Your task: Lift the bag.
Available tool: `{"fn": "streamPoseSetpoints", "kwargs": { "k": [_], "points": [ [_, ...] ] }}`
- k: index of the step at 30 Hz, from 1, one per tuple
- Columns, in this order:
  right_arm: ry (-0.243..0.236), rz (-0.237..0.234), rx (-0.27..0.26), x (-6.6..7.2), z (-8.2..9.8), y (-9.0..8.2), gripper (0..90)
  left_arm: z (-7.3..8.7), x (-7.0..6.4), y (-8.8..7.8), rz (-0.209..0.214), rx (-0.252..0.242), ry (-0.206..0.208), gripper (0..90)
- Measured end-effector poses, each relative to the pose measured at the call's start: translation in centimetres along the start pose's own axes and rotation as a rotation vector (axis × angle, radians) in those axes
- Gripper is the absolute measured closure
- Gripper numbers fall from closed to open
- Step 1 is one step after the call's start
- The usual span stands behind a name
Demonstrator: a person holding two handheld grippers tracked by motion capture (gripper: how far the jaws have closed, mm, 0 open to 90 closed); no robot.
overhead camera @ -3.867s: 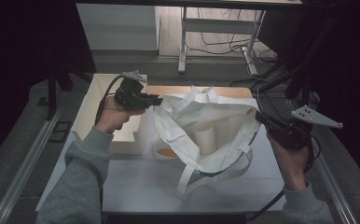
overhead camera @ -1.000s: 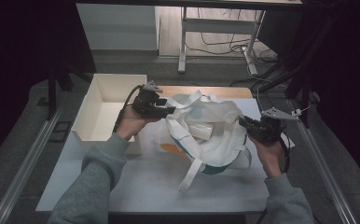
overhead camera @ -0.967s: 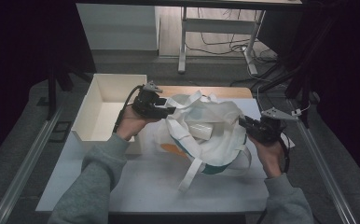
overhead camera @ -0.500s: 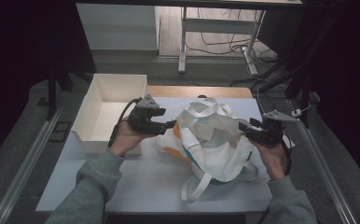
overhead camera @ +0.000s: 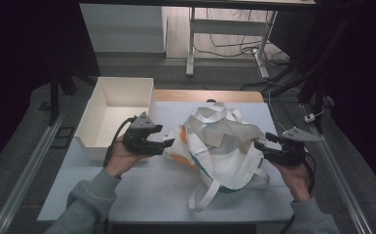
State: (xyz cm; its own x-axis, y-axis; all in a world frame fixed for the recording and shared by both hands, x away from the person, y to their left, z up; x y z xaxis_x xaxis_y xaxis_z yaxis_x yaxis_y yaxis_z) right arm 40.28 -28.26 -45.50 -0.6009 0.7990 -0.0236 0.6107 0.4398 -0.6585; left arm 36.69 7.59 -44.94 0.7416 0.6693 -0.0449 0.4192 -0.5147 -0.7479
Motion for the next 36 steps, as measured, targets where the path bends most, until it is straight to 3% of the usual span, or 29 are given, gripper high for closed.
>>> {"fn": "streamPoseSetpoints", "kwargs": {
  "k": [10, 15, 22, 36],
  "points": [
    [-0.041, -0.033, 0.028, 1.2, 3.8, -0.1, 41.5, 4.6, -0.8, -1.2, 0.017, 0.005, -0.034, 33.3],
    [-0.049, -0.041, 0.022, 1.3, 4.8, -0.2, 41.5, 7.4, -0.4, -1.2, 0.001, 0.012, -0.076, 33.1],
    [-0.045, -0.042, 0.024, 1.1, 5.6, -0.1, 41.5, 10.0, 0.7, -0.9, -0.009, 0.027, -0.128, 33.1],
    [-0.069, -0.025, 0.02, 1.2, 5.8, 0.1, 41.5, 10.8, 1.3, -0.6, -0.014, 0.027, -0.153, 32.9]
  ]
}}
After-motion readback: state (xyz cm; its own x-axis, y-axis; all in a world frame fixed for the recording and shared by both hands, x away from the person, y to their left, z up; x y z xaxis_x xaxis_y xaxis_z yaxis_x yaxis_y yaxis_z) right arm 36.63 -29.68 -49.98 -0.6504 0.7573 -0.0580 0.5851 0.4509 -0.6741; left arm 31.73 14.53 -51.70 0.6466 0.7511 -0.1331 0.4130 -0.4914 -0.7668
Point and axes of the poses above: each handheld gripper's, and its own axes: y roughly forward along the jaws, z roughly out of its underside, x roughly to its left, the point moved 8 cm from there along y, roughly forward along the jaws, and after that the axes turned 15 degrees about x, right-handed, at the moved point
